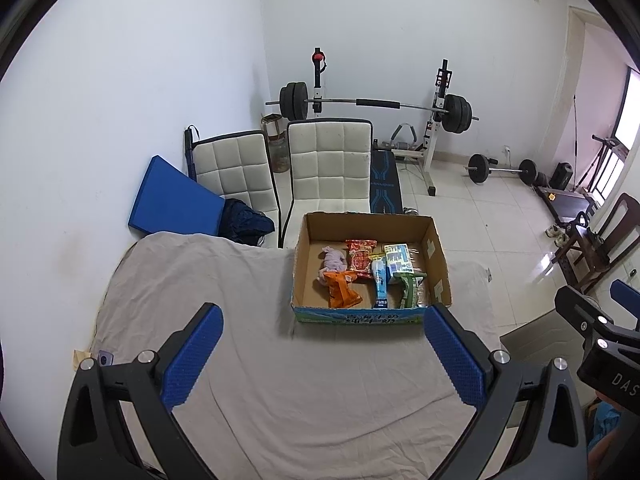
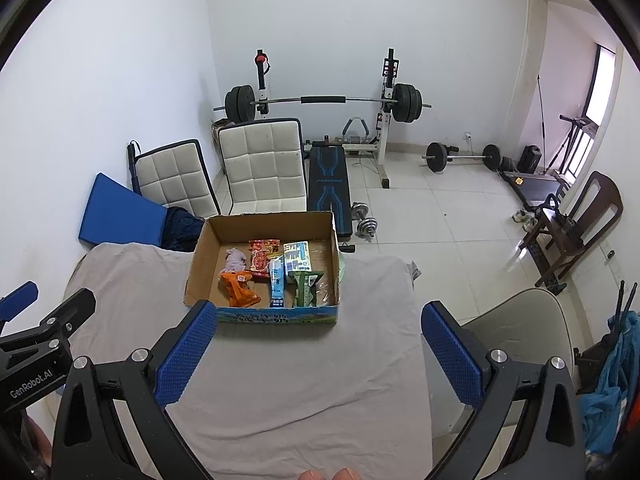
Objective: Organize soft objects
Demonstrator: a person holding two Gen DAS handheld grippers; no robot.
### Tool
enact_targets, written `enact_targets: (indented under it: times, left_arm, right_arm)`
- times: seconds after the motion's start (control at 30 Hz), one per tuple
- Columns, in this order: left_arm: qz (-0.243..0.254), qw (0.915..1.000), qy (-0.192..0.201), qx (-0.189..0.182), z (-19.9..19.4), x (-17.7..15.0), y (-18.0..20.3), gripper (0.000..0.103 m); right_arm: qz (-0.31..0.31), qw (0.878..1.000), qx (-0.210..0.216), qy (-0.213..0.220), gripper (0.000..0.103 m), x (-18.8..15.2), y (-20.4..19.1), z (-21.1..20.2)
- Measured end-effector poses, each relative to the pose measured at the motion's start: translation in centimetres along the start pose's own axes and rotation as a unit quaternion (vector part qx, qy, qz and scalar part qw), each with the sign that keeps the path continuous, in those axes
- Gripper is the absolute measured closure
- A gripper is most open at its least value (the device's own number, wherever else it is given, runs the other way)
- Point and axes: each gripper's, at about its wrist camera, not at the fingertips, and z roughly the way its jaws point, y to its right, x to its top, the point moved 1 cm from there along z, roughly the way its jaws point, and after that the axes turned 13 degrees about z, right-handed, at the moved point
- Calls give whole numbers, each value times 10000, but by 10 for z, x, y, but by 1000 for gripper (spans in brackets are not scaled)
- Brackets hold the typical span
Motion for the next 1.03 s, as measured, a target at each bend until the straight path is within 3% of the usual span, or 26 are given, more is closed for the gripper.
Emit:
enact_targets:
  times: [1.03]
  left_arm:
    - [-89, 10000, 2, 20, 6, 0, 0, 0]
  right_arm:
    - [-60, 10000, -15, 60, 0, 4, -2, 1]
